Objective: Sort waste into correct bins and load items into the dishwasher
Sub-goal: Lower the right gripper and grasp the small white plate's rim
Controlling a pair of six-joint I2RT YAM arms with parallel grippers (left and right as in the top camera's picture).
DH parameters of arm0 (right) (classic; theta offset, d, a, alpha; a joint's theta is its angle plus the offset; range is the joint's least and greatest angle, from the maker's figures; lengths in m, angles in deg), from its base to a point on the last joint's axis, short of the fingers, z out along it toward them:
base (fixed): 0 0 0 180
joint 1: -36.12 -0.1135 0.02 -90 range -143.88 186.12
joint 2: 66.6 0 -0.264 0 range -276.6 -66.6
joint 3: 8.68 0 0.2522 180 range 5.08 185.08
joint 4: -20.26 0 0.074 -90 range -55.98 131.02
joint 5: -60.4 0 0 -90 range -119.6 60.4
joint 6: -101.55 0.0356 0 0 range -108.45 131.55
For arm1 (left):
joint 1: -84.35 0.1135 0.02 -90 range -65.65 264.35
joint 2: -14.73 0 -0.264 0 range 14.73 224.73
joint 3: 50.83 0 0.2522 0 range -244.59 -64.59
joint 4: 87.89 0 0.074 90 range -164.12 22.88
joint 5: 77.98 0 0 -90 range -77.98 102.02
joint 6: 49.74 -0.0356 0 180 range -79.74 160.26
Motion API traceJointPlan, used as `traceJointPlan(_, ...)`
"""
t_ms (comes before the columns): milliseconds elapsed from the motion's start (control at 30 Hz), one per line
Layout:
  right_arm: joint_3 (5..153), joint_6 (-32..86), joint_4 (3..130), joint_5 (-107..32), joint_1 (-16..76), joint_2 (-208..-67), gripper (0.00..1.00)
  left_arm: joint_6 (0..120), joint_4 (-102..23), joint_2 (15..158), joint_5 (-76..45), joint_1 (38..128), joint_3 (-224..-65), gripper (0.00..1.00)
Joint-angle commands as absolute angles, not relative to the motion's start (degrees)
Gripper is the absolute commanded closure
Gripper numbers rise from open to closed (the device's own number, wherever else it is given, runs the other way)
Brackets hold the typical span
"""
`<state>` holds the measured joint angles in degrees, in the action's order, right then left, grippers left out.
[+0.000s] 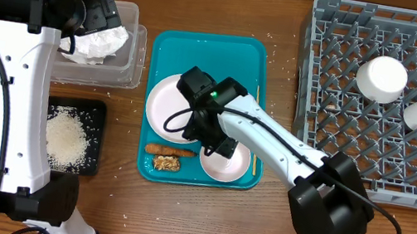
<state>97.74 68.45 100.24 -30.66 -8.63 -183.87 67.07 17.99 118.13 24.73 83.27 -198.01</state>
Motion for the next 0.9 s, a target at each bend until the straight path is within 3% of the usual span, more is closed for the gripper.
traceJointPlan(0, 96.2, 68.6, 100.3, -29.7, -8.7, -185.1, 0.34, 67.1, 18.0, 118.6, 25.5, 83.2, -197.8, 0.0)
traceJointPlan(200, 94.3, 68.6, 100.2, -30.5, -8.7, -185.3, 0.41, 67.1, 18.0, 118.6, 25.5, 83.2, -197.8, 0.0)
traceJointPlan(333, 94.3, 68.6, 99.8, -31.4, -8.7, -185.3, 0.52, 67.1, 18.0, 118.6, 25.5, 83.2, -197.8, 0.0)
traceJointPlan(400, 94.5, 68.5, 100.0, -31.9, -8.6, -185.2, 0.61, 67.1, 18.0, 118.6, 25.5, 83.2, -197.8, 0.0)
traceJointPlan(567, 96.8, 67.8, 101.9, -32.5, -8.2, -184.5, 0.96, 67.1, 18.0, 118.6, 25.5, 83.2, -197.8, 0.0)
traceJointPlan(867, 108.8, 55.7, 111.9, -32.7, 0.9, -174.7, 0.96, 67.1, 18.0, 118.6, 25.5, 83.2, -197.8, 0.0)
